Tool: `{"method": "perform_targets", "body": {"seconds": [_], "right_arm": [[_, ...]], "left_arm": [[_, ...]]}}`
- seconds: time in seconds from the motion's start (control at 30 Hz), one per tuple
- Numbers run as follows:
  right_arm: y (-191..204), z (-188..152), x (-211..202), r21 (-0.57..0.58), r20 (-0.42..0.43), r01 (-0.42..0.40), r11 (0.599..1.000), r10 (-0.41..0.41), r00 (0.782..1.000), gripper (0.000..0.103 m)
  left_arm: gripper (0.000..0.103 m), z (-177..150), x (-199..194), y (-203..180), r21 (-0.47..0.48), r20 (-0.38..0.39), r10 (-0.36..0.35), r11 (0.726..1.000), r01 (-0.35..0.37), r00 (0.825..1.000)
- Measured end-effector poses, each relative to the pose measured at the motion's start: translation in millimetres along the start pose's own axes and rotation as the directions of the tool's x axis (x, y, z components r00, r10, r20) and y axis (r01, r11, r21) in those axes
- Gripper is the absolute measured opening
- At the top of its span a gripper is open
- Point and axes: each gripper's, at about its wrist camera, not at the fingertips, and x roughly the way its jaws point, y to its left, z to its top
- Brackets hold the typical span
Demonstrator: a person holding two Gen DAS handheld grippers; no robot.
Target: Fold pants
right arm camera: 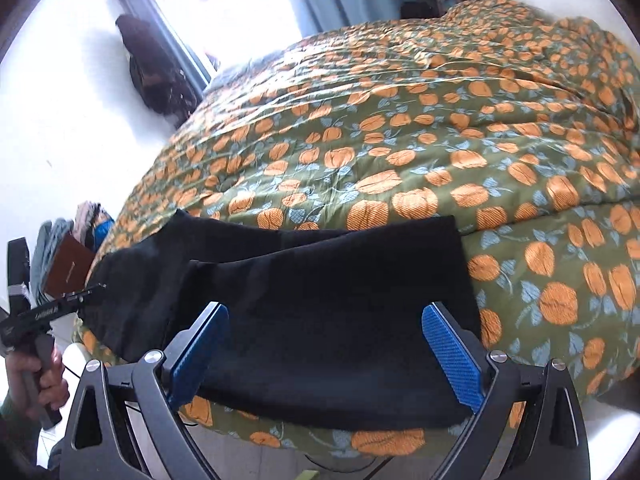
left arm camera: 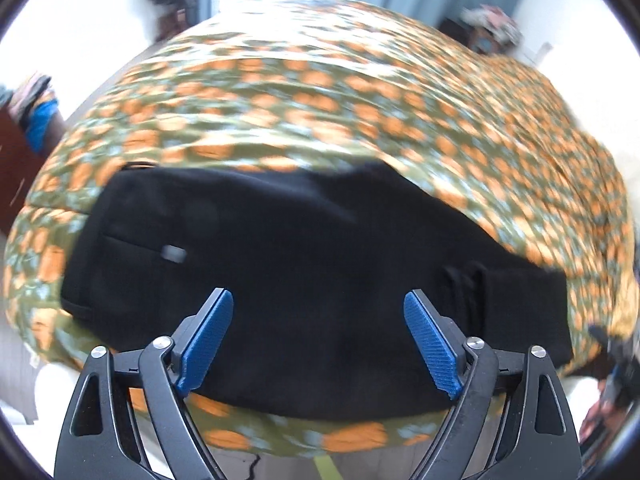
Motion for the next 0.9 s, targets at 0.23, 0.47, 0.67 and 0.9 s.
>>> {"method": "perform_targets", "body": {"seconds": [0.23, 0.47, 0.67, 0.9], "right_arm": [[-27.0, -27.8, -12.1, 0.098, 0.017, -0.002, 0.995, 0.0, 1.0, 0.097], [-24.6, -35.7, -7.3, 0.098, -0.009, -0.027, 0.995, 0.028, 1.0, 0.097], [-13.3, -38.4, 2.5, 0.081, -0.038, -0.047, 0.996, 0.05, 0.998, 0.097], [-5.5, -40.3, 4.8, 0.054, -0.047, -0.047, 0.997, 0.049, 0.998, 0.097]], "left_arm": [[0.09, 47.7, -5.3, 117.5, -0.201, 0.014, 0.048, 0.979, -0.044, 0.999], [0.092, 54.8, 5.1, 212.0, -0.418, 0.032, 0.019, 0.909, -0.004, 0.999], [0.092, 39.7, 50.5, 193.0, -0.269, -0.096, -0.127, 0.958, 0.097, 0.987], [0.092, 29.1, 80.8, 171.0, -0.202, -0.19, -0.103, 0.977, 0.064, 0.976]]}}
